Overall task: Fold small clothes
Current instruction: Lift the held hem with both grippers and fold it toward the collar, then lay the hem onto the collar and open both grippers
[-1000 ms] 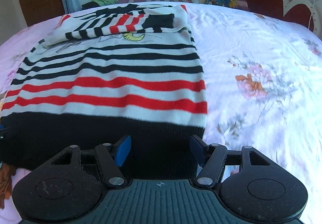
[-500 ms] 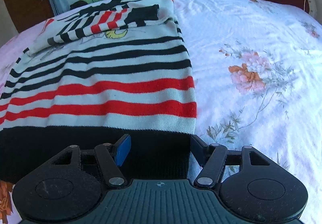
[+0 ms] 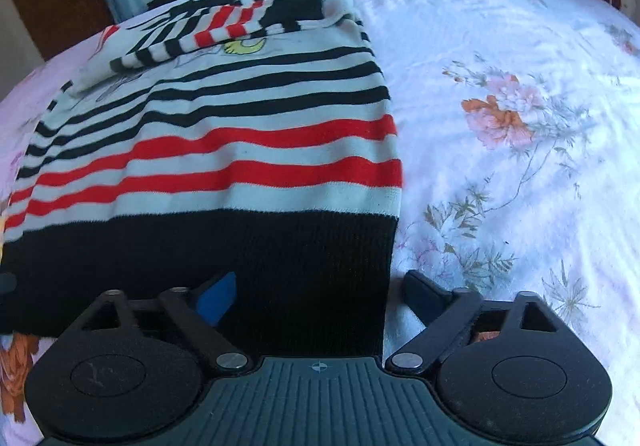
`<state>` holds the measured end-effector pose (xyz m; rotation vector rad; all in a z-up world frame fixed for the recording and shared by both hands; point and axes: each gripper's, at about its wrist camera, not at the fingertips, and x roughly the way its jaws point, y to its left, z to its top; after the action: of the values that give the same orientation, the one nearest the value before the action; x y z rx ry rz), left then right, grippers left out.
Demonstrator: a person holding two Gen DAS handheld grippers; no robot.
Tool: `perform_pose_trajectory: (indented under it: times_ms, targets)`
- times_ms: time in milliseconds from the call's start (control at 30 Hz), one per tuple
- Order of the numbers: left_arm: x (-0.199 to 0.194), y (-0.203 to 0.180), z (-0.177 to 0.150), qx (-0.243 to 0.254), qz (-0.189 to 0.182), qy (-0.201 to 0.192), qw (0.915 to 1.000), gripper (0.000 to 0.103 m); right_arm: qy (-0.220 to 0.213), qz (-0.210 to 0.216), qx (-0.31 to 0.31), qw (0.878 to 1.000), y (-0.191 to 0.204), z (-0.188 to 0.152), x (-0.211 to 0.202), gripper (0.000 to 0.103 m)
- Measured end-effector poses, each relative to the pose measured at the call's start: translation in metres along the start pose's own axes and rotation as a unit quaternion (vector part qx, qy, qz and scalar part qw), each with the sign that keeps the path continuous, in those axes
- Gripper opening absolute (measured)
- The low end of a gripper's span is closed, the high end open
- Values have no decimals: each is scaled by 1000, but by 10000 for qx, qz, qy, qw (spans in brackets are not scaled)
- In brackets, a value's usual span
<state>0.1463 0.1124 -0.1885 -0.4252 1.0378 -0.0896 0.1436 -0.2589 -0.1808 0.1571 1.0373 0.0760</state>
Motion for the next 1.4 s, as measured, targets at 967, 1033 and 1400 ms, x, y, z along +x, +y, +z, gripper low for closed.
perform_pose_trajectory:
  times_ms: [967, 1033, 1400]
  targets:
    - [32, -58, 171, -13, -1037, -1536, 9827, 8, -1221, 1478, 604, 9796, 10, 190, 6, 8]
    - [46, -62, 191, -87, -1043, -1576, 9819, 8, -1247, 1498, 694, 9784, 6, 215, 24, 8]
    - [138, -81, 281, -241, -561, -1569, 9857, 7, -974, 1332, 1112, 9800, -23, 309, 124, 8]
